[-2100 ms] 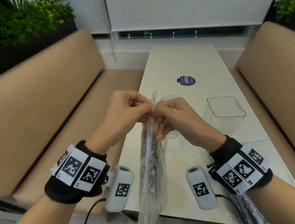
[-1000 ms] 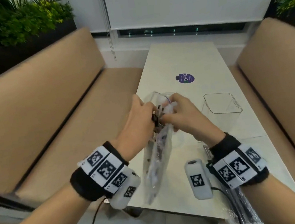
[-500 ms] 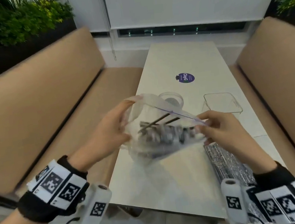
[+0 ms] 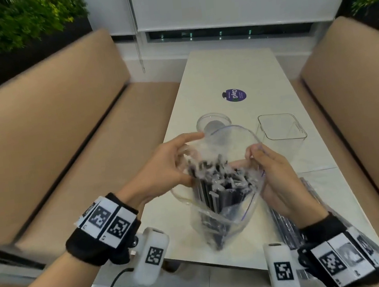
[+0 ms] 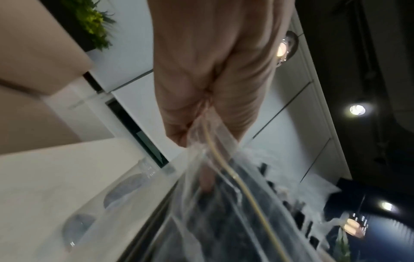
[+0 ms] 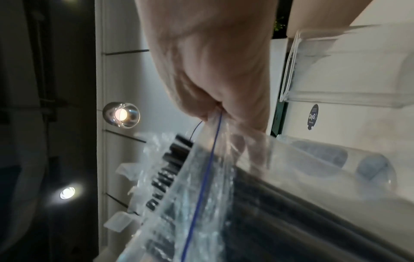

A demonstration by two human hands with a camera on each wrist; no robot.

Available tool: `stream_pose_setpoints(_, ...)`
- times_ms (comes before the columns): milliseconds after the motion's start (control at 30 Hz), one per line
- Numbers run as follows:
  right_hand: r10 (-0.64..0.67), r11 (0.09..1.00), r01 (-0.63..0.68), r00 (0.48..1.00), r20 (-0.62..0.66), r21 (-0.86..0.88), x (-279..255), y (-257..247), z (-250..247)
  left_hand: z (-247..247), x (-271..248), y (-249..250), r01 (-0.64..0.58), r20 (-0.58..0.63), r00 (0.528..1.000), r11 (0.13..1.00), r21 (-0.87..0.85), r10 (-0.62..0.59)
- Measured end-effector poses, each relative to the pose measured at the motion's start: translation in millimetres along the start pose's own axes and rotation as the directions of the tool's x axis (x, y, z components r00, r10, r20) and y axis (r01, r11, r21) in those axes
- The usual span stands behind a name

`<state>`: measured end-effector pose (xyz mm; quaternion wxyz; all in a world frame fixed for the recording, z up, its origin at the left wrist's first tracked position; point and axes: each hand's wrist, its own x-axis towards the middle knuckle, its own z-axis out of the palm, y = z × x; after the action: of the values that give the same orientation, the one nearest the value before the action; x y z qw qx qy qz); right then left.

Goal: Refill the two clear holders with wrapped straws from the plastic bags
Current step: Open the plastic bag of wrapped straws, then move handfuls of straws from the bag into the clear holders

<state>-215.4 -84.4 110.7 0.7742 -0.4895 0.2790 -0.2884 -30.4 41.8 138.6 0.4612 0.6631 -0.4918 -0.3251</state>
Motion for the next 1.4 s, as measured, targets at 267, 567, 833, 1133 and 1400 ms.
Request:
stream_pose_setpoints(267,0.015,0.980,-0.023,0.999,-0.046,-0.196,-8.4,8.6,-7.9,-1.2,-3.6,-13.0,0.237,0.175,0.943,0.941,0.242,-0.283)
stream_pose_setpoints(567,0.360,0.921,-0.318,0.915,0.181,-0.223,-16.1,14.9,-14.8,26.9,7.6,-12.2,0.433,0.163,0.855,0.505,-0.747,-0.492)
stream_pose_setpoints(833,0.293,0.954,-0.292,0.956,0.001,-0.065,-13.2,6.8,-16.7,37.3,3.6,-24.5,0.523,0.160,0.777,0.484,-0.702,-0.609)
stream_pose_setpoints(1133,0.318,0.945,-0.325,0.936,-0.150,-0.028,5.9,25.7,-31.9,16.9,5.7,-50.9,0.396,-0.010,0.845,0.638,-0.661,-0.534)
stream_pose_setpoints(1400,0.434,0.849,-0.468,0.883,-0.180,-0.247,-2.8,48.2,-22.4,-6.2,-14.2,-79.3,0.410,0.209,0.892,0.912,0.001,-0.402)
